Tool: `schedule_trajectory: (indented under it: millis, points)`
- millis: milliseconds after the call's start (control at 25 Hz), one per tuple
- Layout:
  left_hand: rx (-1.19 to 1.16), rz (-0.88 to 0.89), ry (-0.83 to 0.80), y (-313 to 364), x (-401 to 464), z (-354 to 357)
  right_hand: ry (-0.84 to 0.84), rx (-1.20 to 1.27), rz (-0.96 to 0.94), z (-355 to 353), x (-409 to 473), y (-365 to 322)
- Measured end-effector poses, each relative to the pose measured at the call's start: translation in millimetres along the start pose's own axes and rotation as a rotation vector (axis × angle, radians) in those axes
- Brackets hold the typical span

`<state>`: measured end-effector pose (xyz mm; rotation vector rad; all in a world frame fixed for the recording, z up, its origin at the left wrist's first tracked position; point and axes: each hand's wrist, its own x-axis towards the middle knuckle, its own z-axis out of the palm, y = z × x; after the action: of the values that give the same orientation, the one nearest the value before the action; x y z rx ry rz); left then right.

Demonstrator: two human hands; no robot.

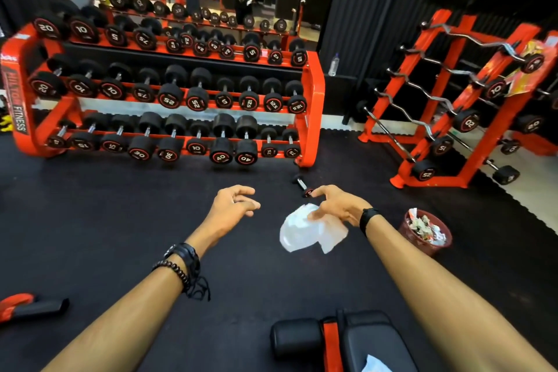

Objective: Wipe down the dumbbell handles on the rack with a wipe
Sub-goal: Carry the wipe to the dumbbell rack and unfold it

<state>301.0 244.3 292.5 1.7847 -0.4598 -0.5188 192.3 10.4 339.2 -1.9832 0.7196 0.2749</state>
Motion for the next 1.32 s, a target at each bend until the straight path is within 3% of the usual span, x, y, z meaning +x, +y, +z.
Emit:
schedule_trajectory:
  millis: [160, 320, 440, 680, 840, 1000, 1120, 1320]
  points:
    - [0.001, -0.018, -0.027, 0.9, 0.2, 11.5, 0.109, -0.262, 0.048, -8.5, -3.7, 9.8]
    - [0.012, -0.021, -0.064, 2.8, 0.9, 21.8, 0.069, -0.508, 0.039, -16.7, -11.3, 12.4]
    - [0.028, -0.014, -0.093, 5.3, -0.3, 29.0, -0.093, -0.154, 0.059, -19.2, -15.2, 18.7]
    - [0.045, 0.007, -0.125, 11.1, 0.4, 39.5, 0.015, 0.117, -0.101, -23.6, -16.5, 37.4]
    - [0.053, 0.017, -0.135, 13.2, 4.1, 42.0, 0.129, 0.110, -0.179, -25.2, -18.8, 40.1]
    - [0.059, 0.039, -0.138, 12.4, 7.1, 44.5, 0.219, -0.346, -0.165, -31.2, -19.1, 44.0]
    - [0.056, 0.058, -0.151, 12.7, 8.1, 47.8, 0.196, -0.654, -0.092, -31.0, -21.6, 43.5]
    - [0.051, 0.069, -0.168, 4.2, 7.0, 47.2, 0.177, -0.860, -0.134, -16.8, -18.6, 43.9]
